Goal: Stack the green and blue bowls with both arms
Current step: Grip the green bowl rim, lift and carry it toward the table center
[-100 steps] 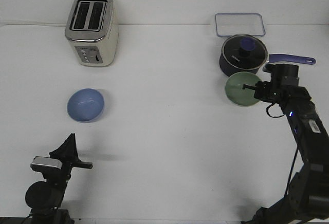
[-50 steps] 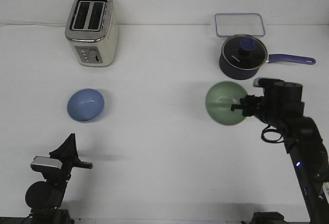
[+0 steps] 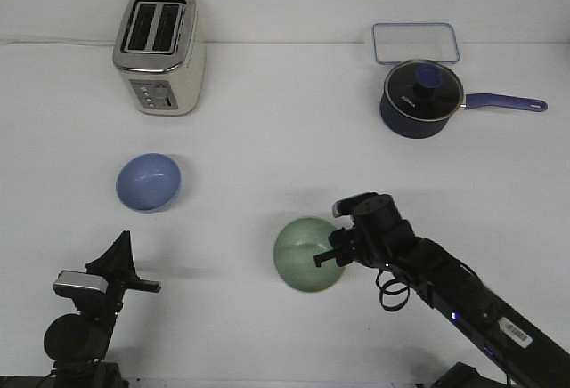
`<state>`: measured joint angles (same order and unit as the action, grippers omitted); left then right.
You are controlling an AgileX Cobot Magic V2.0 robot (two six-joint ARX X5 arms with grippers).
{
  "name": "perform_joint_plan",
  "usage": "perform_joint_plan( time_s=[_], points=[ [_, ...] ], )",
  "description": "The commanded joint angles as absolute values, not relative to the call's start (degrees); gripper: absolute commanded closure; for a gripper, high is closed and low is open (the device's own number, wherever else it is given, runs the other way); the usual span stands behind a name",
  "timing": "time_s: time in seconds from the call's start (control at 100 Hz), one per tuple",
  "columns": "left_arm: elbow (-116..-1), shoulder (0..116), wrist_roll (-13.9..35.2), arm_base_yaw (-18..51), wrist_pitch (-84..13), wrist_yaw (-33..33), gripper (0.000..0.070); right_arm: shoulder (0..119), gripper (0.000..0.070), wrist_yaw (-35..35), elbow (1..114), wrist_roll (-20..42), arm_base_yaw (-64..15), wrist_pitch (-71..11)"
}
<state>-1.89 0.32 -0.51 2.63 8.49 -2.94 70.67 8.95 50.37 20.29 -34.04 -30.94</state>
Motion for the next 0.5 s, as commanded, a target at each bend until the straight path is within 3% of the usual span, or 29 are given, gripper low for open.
perform_joint_plan(
  time_s=[0.0,0.49],
  points=[
    [-0.8,0.3,-0.8,2.6,9.1,-2.8,0.0686,72.8,0.0700,8.9,50.8,21.6,-36.0,-29.4],
    [-0.8,0.3,-0.8,2.6,9.1,-2.8,0.0686,84.1,0.0696,9.0,50.8,20.6,-40.5,-25.6]
  ],
)
